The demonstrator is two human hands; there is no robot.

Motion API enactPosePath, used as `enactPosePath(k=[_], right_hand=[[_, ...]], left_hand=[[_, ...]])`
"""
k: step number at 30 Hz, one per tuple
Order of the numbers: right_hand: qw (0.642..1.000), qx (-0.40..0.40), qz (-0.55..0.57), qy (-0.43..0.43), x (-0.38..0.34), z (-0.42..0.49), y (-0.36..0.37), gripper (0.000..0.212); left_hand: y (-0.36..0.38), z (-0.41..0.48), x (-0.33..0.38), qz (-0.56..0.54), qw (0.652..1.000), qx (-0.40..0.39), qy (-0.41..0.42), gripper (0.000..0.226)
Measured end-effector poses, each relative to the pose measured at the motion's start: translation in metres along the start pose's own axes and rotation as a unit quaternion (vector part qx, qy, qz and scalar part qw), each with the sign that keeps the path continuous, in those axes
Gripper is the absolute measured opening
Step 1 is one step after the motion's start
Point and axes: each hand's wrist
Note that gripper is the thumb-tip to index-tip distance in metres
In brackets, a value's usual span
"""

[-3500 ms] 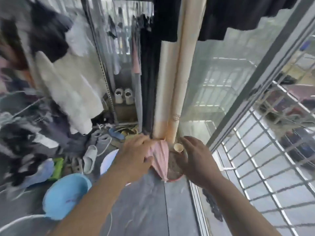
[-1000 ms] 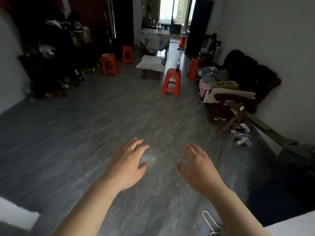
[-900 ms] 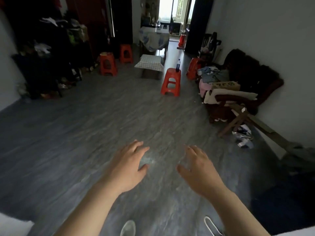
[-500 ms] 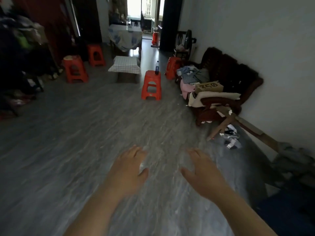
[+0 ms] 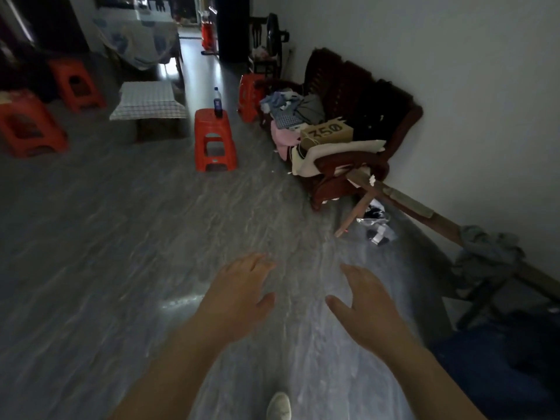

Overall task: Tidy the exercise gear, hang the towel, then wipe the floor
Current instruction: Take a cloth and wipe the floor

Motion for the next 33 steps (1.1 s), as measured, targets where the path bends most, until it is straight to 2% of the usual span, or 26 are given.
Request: enactPosePath(k=[4, 8, 13, 22, 28, 33], right_hand=[[0.999, -0.008, 0.026, 0.018, 0.02, 0.073, -0.002, 0.072], [0.999, 0.004, 0.027, 0.02, 0.03, 0.147, -0.018, 0.067], [0.998, 0.006, 0.023, 0.05, 0.041, 0.218, -0.031, 0.064], [0.985, -0.013, 0.007, 0.172, 0.069, 0.35, -0.039, 0.07], [0.967, 0.002, 0.016, 0.253, 0.1, 0.409, -0.057, 0.073], [0.955, -0.005, 0.043, 0.293, 0.156, 0.443, -0.056, 0.071]], left_hand=[[-0.002, 0.086, 0.005, 0.018, 0.999, -0.038, 0.008, 0.062], [-0.009, 0.165, -0.002, 0.024, 0.999, -0.04, 0.022, 0.069], [-0.002, 0.243, -0.025, 0.017, 0.997, -0.069, 0.032, 0.062], [0.01, 0.437, -0.053, -0.013, 0.98, -0.138, 0.143, 0.062], [0.026, 0.544, -0.032, -0.024, 0.96, -0.163, 0.228, 0.06], [0.076, 0.618, -0.012, -0.017, 0.948, -0.201, 0.245, 0.061]])
Point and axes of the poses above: each hand's wrist, its own z-axis towards the middle knuckle, its own y-axis out of the palm, x = y × z, and after that the axes turned 13 degrees about -z, right-handed
